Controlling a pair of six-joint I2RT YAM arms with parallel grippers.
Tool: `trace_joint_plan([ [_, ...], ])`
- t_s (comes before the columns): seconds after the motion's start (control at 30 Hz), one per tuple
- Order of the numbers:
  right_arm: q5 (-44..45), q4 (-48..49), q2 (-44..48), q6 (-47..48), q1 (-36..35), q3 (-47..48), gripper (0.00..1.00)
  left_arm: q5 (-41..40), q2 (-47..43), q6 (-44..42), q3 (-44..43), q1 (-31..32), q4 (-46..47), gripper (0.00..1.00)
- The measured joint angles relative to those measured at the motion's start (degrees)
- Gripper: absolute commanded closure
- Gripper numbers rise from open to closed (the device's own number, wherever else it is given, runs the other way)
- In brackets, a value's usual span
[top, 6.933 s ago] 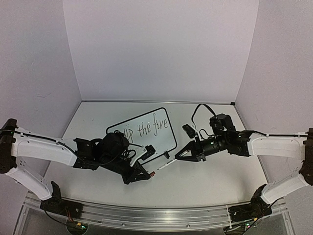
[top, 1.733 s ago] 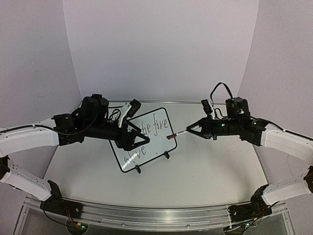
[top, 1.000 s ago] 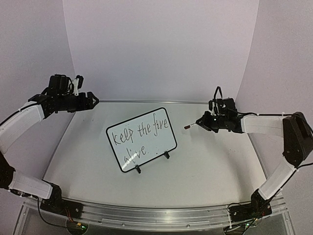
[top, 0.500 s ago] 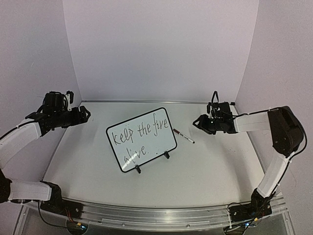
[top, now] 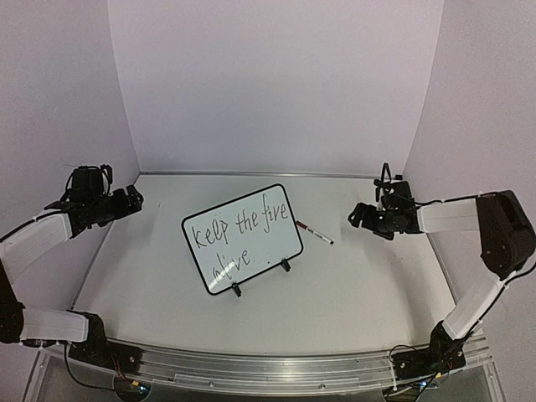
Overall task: Write a sentence on the whiteboard
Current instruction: Reset both arms
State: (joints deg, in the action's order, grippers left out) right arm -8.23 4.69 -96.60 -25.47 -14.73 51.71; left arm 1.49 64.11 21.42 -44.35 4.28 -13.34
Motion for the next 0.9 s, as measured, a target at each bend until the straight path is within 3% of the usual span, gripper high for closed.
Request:
trace_joint_plan([
  [0.27,8.6,-1.1,17.1,4.9,8.1,-8.1,0.02,-6.3,-2.0,-0.6,2.9,-4.0,7.0,0.00],
  [0.5,15.4,9.5,34.2,12.4,7.8,-22.7,0.02,-14.7,-9.9,-5.2,14.1,-4.0,20.9,0.00],
  [0.77,19.4,24.3,40.1,18.5,7.8,-37.6,0.02,-17.0,-7.4,-8.0,22.4,-4.0,33.1,0.00],
  [0.9,20.5,26.6,42.1,20.1,7.8,-42.6,0.02,-17.9,-4.9,-8.0,24.2,-4.0,35.9,0.00],
])
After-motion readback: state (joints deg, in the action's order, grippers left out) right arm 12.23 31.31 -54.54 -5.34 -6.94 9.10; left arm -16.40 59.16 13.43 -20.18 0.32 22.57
